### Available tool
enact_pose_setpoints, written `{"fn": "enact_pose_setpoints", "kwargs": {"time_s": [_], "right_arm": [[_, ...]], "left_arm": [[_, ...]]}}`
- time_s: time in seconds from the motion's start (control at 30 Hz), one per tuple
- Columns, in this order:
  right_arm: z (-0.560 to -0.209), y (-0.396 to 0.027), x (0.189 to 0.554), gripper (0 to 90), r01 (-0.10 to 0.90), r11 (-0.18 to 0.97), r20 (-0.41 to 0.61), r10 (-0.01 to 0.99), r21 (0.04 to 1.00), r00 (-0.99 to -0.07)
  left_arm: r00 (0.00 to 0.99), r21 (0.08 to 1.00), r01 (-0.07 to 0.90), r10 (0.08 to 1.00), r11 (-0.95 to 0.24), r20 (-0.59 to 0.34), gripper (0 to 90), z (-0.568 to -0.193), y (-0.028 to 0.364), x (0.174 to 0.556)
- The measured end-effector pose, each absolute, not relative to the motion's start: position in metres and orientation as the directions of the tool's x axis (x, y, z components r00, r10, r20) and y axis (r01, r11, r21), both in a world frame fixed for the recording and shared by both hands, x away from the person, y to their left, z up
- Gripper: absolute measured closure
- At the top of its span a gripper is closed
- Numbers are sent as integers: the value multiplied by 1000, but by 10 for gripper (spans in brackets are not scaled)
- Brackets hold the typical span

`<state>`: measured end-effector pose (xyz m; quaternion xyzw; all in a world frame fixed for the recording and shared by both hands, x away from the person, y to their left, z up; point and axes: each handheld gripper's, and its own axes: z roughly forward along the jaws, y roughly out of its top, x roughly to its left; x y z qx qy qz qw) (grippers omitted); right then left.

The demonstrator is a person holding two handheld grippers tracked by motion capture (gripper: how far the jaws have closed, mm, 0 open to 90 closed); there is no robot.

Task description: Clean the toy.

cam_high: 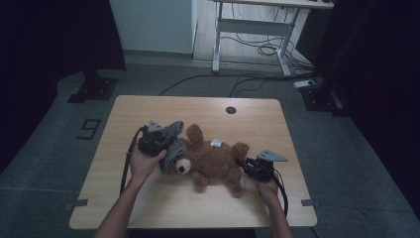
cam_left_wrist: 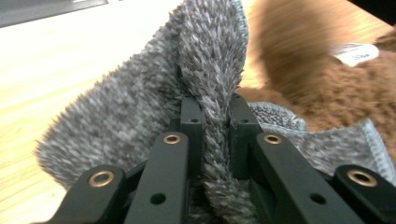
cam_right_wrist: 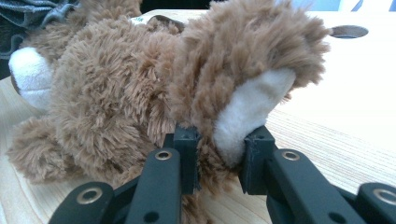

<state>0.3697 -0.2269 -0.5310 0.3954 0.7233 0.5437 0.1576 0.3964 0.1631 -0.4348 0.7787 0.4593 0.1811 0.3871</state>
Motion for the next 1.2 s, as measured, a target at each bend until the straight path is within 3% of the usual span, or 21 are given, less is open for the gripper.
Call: {"fn": "enact_pose_setpoints", "kwargs": {"time_s": [0.27, 0.6, 0.9, 1.03, 1.2], "right_arm": [[-531, -227, 369, 725, 403, 95, 202, 748, 910, -632], [-529, -230, 367, 701, 393, 88, 208, 733, 915, -648], [-492, -238, 355, 344, 363, 5, 235, 755, 932, -612], [-467, -238, 356, 281, 349, -26, 254, 737, 937, -626], [-462, -223, 367, 249, 397, 70, 237, 703, 915, -671]], "left_arm": [[563, 759, 567, 823, -319, -74, 796, -421, 136, 415], [584, 733, 611, 796, -301, -160, 798, -448, 135, 419], [621, 772, 565, 766, -291, -165, 807, -462, 145, 389], [638, 785, 544, 755, -298, -155, 807, -463, 146, 375], [643, 793, 538, 747, -284, -169, 807, -467, 154, 359]]}}
